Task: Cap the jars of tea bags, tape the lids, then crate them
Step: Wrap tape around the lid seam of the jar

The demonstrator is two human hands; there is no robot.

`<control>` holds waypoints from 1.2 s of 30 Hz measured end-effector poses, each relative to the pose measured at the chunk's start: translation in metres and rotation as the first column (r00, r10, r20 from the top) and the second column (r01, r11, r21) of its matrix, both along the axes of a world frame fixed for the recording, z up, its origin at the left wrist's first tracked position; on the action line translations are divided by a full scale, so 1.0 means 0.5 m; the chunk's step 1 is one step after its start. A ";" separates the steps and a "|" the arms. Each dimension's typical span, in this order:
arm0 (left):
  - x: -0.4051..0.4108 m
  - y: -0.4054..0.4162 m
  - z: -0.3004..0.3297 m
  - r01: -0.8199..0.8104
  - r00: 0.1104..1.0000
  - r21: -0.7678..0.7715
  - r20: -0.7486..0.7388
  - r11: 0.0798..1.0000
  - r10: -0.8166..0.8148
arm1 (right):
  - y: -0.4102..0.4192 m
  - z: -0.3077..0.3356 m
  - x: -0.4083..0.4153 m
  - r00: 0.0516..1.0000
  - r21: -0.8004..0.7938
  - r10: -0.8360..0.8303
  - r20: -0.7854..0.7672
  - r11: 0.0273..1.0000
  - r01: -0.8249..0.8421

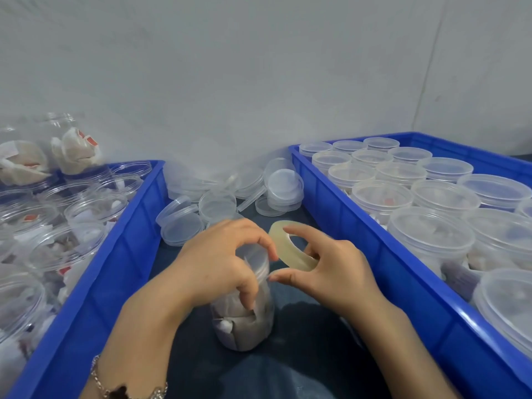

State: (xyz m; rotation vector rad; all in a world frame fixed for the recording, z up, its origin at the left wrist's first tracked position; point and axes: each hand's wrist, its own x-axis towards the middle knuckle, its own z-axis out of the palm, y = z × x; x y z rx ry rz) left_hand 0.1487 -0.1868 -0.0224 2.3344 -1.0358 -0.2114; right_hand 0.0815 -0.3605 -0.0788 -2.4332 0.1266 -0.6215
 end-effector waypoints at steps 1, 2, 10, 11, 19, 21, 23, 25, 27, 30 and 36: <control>-0.001 0.001 0.001 0.001 1.000 0.006 0.000 1.000 -0.001 | 0.000 -0.001 0.001 1.000 0.002 -0.005 0.007 1.000 0.005; -0.002 0.002 0.001 0.005 1.000 0.018 0.014 1.000 -0.005 | -0.001 -0.002 0.001 1.000 0.020 -0.010 0.009 1.000 0.010; -0.004 0.002 -0.018 -0.033 0.978 0.072 0.208 0.997 0.017 | -0.007 -0.007 0.004 0.998 0.096 -0.027 -0.051 0.995 0.032; -0.005 0.002 -0.020 -0.040 0.976 0.057 0.214 0.998 0.027 | -0.010 -0.005 0.001 0.998 0.086 -0.002 -0.069 0.996 0.008; -0.010 -0.008 -0.023 -0.137 0.958 0.094 0.265 0.986 0.107 | -0.009 -0.014 0.005 0.970 0.172 0.144 -0.197 0.979 -0.110; -0.016 -0.007 -0.026 -0.222 0.934 0.130 0.312 0.966 0.172 | -0.011 -0.018 0.005 0.980 0.186 0.106 -0.169 0.980 -0.074; -0.027 -0.005 -0.026 -0.320 0.914 0.225 0.331 0.920 0.237 | -0.010 -0.022 0.006 0.986 0.163 0.073 -0.152 0.985 -0.048; -0.043 -0.005 -0.031 -0.370 0.903 0.284 0.332 0.885 0.271 | -0.009 -0.026 0.008 0.986 0.126 0.062 -0.153 0.991 -0.043; -0.055 -0.008 -0.039 -0.378 0.897 0.267 0.342 0.887 0.280 | -0.007 -0.029 0.009 0.986 0.101 0.059 -0.154 0.994 -0.043; -0.060 -0.008 -0.047 -0.376 0.876 0.203 0.396 0.904 0.275 | -0.005 -0.030 0.009 0.994 0.120 0.061 -0.091 0.992 -0.050; -0.045 0.009 -0.044 -0.320 0.894 0.202 0.387 0.925 0.225 | -0.006 -0.012 -0.003 0.996 0.065 0.083 -0.011 0.995 -0.082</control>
